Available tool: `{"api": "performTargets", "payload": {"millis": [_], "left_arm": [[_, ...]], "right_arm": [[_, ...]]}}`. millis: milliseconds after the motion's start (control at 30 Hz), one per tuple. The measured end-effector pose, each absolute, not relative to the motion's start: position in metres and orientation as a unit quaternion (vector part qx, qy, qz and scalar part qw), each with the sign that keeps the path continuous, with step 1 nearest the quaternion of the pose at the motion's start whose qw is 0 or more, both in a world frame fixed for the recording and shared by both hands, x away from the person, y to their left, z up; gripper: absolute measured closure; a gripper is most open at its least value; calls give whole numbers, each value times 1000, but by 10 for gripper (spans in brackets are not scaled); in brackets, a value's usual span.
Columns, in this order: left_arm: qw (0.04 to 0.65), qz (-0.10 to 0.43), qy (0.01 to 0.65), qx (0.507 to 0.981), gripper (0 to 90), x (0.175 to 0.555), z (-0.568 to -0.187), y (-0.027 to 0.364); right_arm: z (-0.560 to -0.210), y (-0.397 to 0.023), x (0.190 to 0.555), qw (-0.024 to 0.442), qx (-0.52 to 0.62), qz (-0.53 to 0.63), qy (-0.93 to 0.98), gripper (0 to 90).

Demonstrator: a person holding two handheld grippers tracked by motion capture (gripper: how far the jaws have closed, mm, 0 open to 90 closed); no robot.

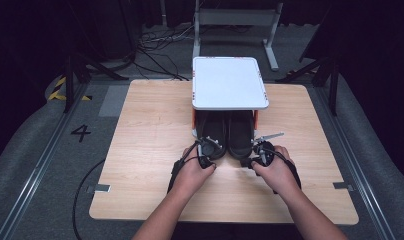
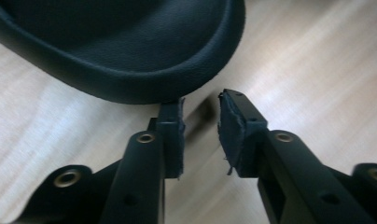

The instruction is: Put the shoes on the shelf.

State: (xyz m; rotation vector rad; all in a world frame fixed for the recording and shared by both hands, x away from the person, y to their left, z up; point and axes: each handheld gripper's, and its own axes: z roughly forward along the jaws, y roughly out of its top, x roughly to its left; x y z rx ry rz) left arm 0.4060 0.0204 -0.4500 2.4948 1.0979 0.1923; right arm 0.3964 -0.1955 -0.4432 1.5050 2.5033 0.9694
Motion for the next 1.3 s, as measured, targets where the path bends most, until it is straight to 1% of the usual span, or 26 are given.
{"api": "performTargets", "payload": {"millis": [167, 367, 533, 667, 733, 767, 867, 900, 967, 1033, 1067, 1133, 1167, 1200, 1267, 1300], "left_arm": [[197, 76, 402, 891, 738, 418, -448, 18], [199, 64, 416, 885, 762, 428, -449, 19], [192, 67, 421, 884, 771, 436, -446, 16], [201, 78, 425, 879, 768, 446, -447, 15], [207, 82, 428, 876, 766, 451, -446, 15], [206, 80, 433, 874, 767, 455, -445, 16], [210, 79, 442, 869, 769, 462, -445, 16], [212, 77, 445, 867, 785, 465, -445, 16], [202, 66, 455, 865, 785, 468, -445, 15], [194, 85, 454, 865, 788, 470, -445, 14], [195, 84, 459, 863, 788, 471, -446, 15], [205, 77, 461, 860, 755, 470, -448, 17], [210, 81, 456, 861, 755, 468, -449, 18], [207, 81, 456, 862, 728, 465, -448, 19], [219, 81, 445, 865, 675, 460, -444, 22], [218, 75, 449, 863, 651, 457, -442, 23]], "right_arm": [[-441, -196, 408, 40, 494, 313, 810, 900], [-440, -196, 419, 32, 496, 307, 812, 900], [-442, -196, 423, 43, 494, 312, 810, 900], [-442, -197, 431, 55, 498, 320, 804, 900], [-444, -196, 436, 69, 501, 324, 800, 900], [-445, -196, 443, 69, 504, 326, 797, 900], [-445, -196, 448, 65, 508, 326, 794, 900], [-444, -194, 452, 70, 510, 322, 795, 900], [-444, -194, 453, 70, 510, 318, 796, 900], [-443, -194, 456, 69, 512, 316, 796, 900], [-443, -194, 457, 67, 513, 314, 796, 900], [-442, -193, 454, 79, 506, 310, 801, 900], [-442, -193, 454, 79, 506, 310, 801, 900], [-442, -193, 452, 82, 505, 313, 800, 894], [-438, -195, 448, 72, 500, 334, 795, 868], [-434, -196, 445, 67, 499, 340, 795, 858]]}}
